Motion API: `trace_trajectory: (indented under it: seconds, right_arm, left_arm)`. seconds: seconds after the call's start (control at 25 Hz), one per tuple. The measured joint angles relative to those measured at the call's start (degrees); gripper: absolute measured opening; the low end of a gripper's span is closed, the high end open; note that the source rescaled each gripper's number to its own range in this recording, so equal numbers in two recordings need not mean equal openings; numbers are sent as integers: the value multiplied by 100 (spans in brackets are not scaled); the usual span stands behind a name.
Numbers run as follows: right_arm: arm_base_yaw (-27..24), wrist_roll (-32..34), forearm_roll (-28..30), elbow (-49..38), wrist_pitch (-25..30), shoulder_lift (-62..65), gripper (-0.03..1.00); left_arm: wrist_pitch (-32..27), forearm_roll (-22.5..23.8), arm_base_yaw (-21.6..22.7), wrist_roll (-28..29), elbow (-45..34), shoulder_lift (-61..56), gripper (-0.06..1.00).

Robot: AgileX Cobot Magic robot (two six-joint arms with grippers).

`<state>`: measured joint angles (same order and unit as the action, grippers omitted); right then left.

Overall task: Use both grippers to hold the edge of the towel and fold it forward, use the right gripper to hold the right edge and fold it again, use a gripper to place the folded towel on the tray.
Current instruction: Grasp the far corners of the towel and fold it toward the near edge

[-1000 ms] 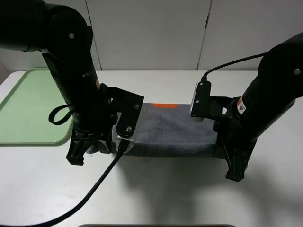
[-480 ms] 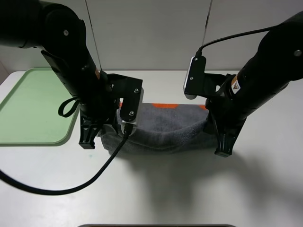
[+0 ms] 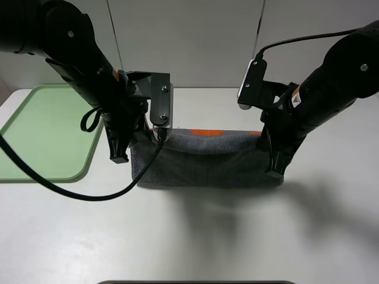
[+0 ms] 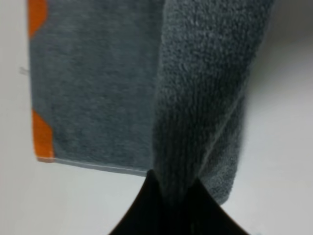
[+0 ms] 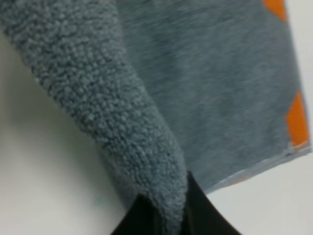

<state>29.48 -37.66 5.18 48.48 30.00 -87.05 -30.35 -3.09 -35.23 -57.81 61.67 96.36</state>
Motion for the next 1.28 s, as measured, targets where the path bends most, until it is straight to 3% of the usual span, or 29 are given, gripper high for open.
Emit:
trace_trajectory:
  seconds: [0.48,0.88,1.16,1.28]
  right_arm:
    - [-98,0,271,0,-697,-84,0]
    - [-98,0,445,0,-1008,-743,0]
    - [-314,181,467,552,-1016,-1238,0]
    - [-415,227,478,656,-998,-1345,0]
  left_arm:
    - [770,5,7,182,0,647,0]
    - [1315,5,207,276,0,837,0]
    - [1493,10,407,317,0,991,0]
    - [1886,10,407,317,0,996,0]
